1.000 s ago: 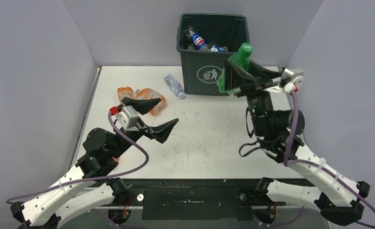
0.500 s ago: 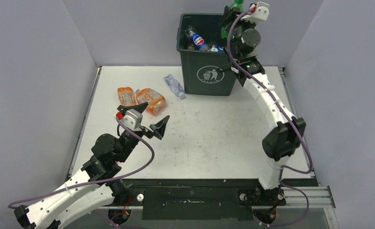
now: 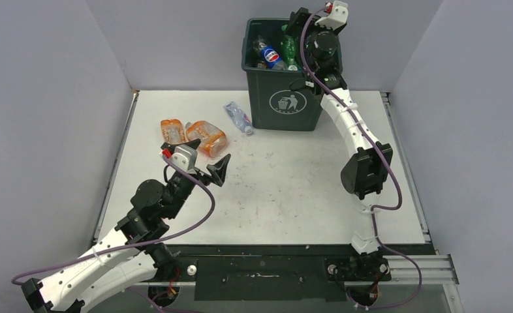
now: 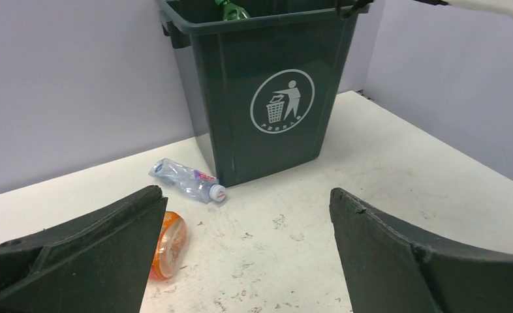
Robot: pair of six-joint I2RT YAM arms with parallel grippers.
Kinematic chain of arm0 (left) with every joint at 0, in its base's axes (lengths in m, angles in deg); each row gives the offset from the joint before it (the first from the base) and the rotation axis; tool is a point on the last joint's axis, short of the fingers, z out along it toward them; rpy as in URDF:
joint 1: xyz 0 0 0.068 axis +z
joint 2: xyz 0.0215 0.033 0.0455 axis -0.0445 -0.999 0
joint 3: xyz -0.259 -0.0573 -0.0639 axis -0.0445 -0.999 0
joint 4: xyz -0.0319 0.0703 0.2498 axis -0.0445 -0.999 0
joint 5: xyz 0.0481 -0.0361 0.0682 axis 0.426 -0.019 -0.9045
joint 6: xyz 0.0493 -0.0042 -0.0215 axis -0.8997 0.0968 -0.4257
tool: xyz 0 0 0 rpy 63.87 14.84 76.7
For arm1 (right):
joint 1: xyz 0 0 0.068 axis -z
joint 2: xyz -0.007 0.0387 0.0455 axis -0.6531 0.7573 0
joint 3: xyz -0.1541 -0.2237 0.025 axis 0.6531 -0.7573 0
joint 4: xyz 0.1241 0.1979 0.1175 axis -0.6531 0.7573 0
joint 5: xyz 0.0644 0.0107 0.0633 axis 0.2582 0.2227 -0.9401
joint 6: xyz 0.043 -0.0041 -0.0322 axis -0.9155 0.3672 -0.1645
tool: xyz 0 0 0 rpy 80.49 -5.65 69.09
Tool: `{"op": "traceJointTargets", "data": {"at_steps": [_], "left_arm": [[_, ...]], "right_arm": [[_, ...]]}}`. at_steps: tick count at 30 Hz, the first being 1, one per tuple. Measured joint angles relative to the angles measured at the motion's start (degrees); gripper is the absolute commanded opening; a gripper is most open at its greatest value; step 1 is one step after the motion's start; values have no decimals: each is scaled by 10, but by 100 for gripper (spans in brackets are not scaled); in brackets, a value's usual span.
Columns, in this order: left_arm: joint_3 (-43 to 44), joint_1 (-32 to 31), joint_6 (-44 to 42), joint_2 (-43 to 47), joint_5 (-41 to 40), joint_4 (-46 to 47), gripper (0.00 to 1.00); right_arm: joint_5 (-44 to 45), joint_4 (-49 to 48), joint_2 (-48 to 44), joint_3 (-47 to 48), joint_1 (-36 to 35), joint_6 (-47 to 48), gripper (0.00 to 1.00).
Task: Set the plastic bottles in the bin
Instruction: Place the plastic bottle in the trash bin.
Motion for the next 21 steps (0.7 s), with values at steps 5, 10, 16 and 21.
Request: {"op": "traceJointTargets", "data": {"at_steps": [5, 10, 16, 21], "left_arm": [[-17, 23, 2, 2, -29, 19, 96], [-16, 49, 8, -30, -80, 25, 96], [15, 90, 48, -126, -165, -28, 96], [107, 220, 184, -220, -184, -179, 96]], "right_arm": [[-15, -21, -76, -97, -18, -29, 94], [-36, -90, -263, -332, -111, -37, 94], [-63, -203, -484, -680, -184, -95, 95], [-69, -210, -522, -865, -179, -146, 95]]}}
